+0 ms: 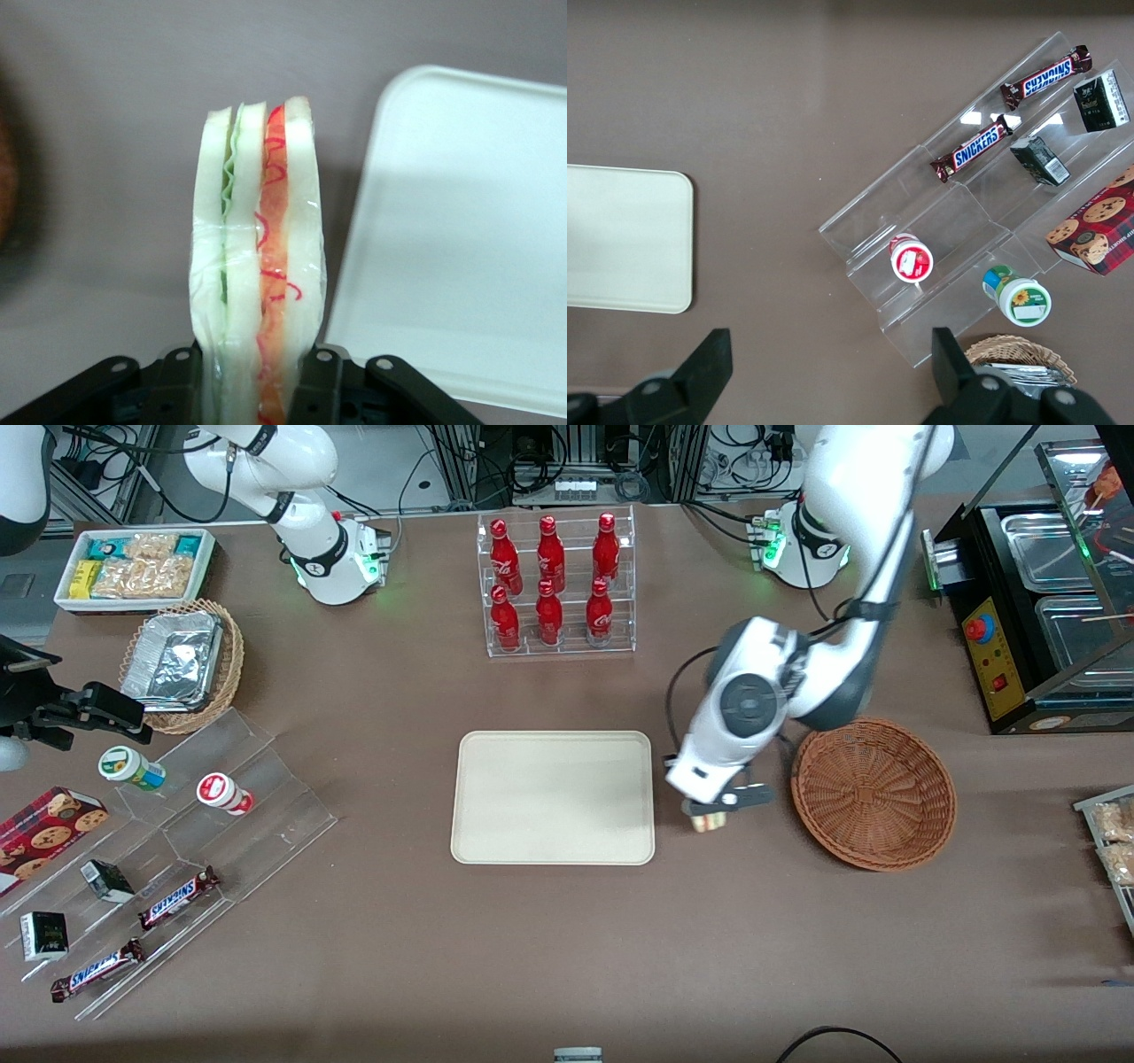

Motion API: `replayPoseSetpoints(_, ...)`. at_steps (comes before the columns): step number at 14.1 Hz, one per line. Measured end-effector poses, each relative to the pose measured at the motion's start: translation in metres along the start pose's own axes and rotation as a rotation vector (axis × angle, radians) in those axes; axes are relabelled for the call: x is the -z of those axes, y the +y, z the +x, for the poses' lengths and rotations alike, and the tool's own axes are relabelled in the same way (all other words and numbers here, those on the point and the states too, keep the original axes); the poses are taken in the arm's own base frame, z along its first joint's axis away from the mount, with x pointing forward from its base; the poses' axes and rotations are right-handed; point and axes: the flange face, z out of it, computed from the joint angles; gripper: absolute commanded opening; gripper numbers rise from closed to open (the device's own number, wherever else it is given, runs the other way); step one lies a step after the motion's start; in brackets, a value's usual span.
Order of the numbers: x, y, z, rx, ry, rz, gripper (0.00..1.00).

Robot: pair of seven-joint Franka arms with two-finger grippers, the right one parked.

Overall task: Place sandwich from basket to tray
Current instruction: 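Lift the sandwich and carry it with the left gripper over the cream tray, then lower the sandwich onto the tray and open the left gripper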

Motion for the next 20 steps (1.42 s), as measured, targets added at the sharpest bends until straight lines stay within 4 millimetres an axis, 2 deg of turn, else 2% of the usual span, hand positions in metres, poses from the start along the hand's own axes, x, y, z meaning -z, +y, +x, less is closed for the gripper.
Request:
replayPoseSetpoints(3, -0.021, 0.054, -0.013, -0.1, 0.03, 0.005, 0.37)
replayPoseSetpoints(5, -0.037, 0.078, -0.021, -0.139, 0.053, -0.006, 0.37)
replayPoseSetpoints(10, -0.065, 0.096, -0.017, -0.147, 0.09, -0.058, 0.38)
replayPoseSetpoints(13, -0.07, 0.1, -0.011, -0.129, 0.083, -0.081, 0.39)
replayPoseSetpoints(14, -0.069, 0.099, -0.01, -0.125, 0.082, -0.086, 0.43)
replayPoseSetpoints(15, -0.068, 0.099, -0.01, -0.123, 0.081, -0.088, 0.54)
replayPoseSetpoints(16, -0.068, 0.099, -0.01, -0.123, 0.082, -0.089, 0.72)
replayPoseSetpoints(17, -0.067, 0.1, -0.009, -0.122, 0.082, -0.09, 0.83)
replayPoseSetpoints(19, -0.065, 0.101, -0.009, -0.124, 0.086, -0.094, 0.96)
replayPoseSetpoints(20, -0.062, 0.103, -0.009, -0.126, 0.091, -0.098, 1.0)
